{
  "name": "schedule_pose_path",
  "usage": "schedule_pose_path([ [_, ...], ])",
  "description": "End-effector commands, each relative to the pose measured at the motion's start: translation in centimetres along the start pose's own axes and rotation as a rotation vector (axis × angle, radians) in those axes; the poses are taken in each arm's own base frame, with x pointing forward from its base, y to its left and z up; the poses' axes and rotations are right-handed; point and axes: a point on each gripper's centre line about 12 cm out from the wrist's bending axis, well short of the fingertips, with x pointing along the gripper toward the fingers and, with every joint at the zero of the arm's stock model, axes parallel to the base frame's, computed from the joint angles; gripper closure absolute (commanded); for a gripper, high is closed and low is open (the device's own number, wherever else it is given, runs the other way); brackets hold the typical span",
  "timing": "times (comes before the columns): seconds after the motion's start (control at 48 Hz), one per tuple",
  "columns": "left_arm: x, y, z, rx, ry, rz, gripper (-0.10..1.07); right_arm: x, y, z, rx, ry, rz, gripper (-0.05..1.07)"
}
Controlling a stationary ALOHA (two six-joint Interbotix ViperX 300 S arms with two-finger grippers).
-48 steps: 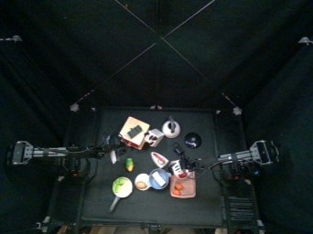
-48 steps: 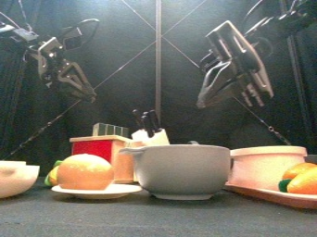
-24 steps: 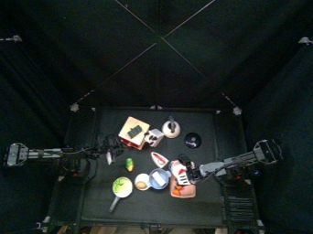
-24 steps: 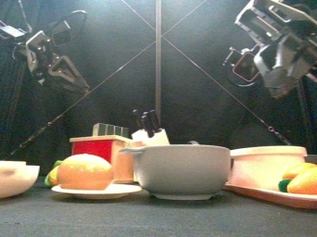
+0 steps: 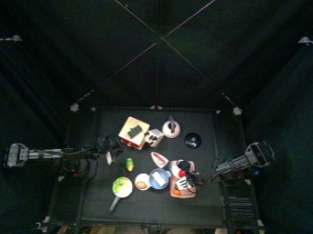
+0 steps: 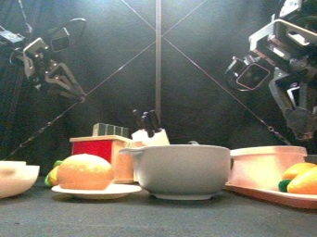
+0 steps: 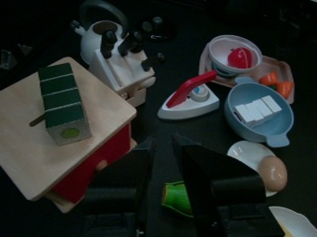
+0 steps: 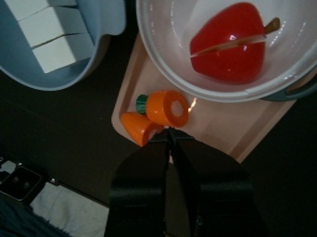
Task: Grab carrot top
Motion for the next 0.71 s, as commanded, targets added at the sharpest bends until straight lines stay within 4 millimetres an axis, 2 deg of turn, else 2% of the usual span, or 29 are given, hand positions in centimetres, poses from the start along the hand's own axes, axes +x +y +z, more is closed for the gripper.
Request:
schedule_pose_path([
  [0.0, 0.0, 0.0, 0.5, -0.014, -0.011, 0.001, 0.31, -0.8, 1.4, -0.1, -0.053, -0.031, 0.041, 0.45],
  [0.25, 0.0, 0.2, 0.3, -0.018, -0.006, 0.007, 0.31, 0.4, 2.0, -1.6, -0.146, -0.044, 0.005, 0.24],
  [0.458, 0.0, 0.2, 0.2, -0.03, -0.002, 0.007, 0.31, 1.9, 2.1, -1.9, -0.172, -0.049, -0.046, 0.09],
  [0.688, 0.0, 0.3, 0.0, -0.033, 0.001, 0.014, 0.31, 2.9, 1.7, -1.4, -0.192, -0.075, -0.115, 0.07],
])
